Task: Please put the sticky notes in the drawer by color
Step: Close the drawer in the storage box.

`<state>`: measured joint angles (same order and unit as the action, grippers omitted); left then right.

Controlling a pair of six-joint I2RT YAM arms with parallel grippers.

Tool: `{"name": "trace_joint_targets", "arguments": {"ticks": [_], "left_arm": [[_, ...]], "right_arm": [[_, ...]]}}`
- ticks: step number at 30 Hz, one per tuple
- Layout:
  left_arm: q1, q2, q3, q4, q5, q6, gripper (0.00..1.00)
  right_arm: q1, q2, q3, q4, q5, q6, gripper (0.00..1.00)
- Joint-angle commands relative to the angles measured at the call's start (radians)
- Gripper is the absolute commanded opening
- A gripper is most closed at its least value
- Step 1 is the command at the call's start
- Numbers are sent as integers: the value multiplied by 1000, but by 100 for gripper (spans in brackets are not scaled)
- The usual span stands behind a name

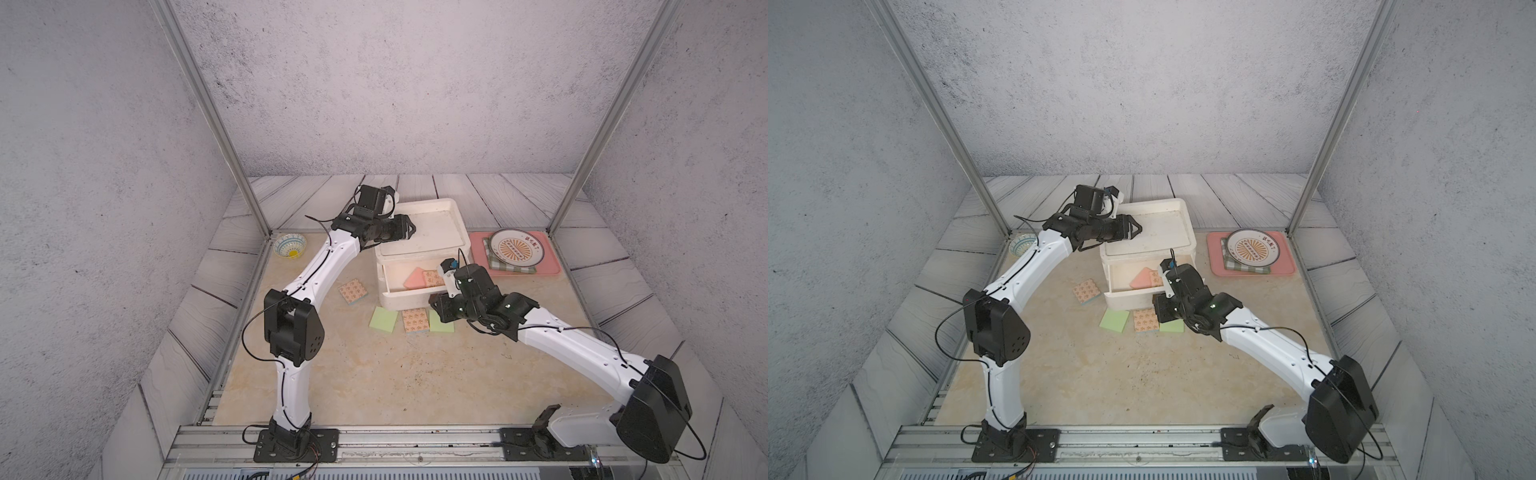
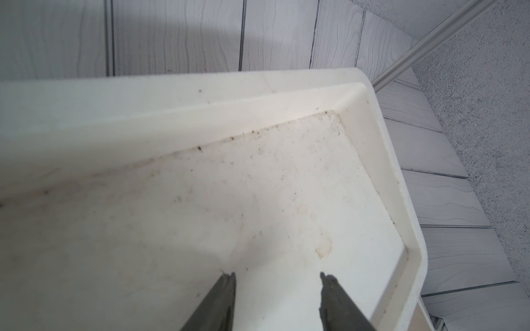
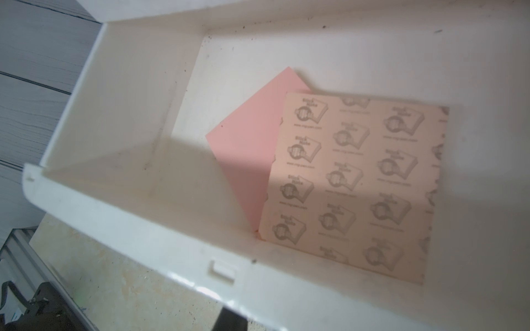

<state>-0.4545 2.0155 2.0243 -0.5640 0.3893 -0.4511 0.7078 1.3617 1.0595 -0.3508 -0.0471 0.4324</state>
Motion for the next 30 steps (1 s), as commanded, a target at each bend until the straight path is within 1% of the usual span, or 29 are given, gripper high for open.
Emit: {"name": "trace_joint_targets", "arguments": {"ticks": [1,5,10,15,19,21,23,25,27,30], "left_arm": [[0,-4,-59,-70,0,4,53],[0,-24,-97,-56,-1,2,53],[3,-42,-128,-53,-12,7,53],[4,-59,-170,-30,-18,1,53],[5,-63,-184,-11,-7,-21,53],[12,-66,-177,-46,-62,-25,53],[30,-80,-187,-49,-60,-19,53],[43,-91,-196,-45,-28,-4,53],[48,-104,-199,-55,-33,-2,53],[53,-129,-220,-47,-39,-7,53]], "right_arm": [[-6,80,49,188,92,-23,21],[-7,158,115,265,115,-23,21],[-6,233,199,298,77,4,21],[-4,243,184,360,70,28,21],[-5,321,160,546,115,35,21],[-5,361,175,594,125,35,21],[-6,388,186,639,123,21,22],[-5,392,203,636,125,8,22],[-7,405,224,632,143,0,22],[-6,445,269,619,169,-56,23]]}}
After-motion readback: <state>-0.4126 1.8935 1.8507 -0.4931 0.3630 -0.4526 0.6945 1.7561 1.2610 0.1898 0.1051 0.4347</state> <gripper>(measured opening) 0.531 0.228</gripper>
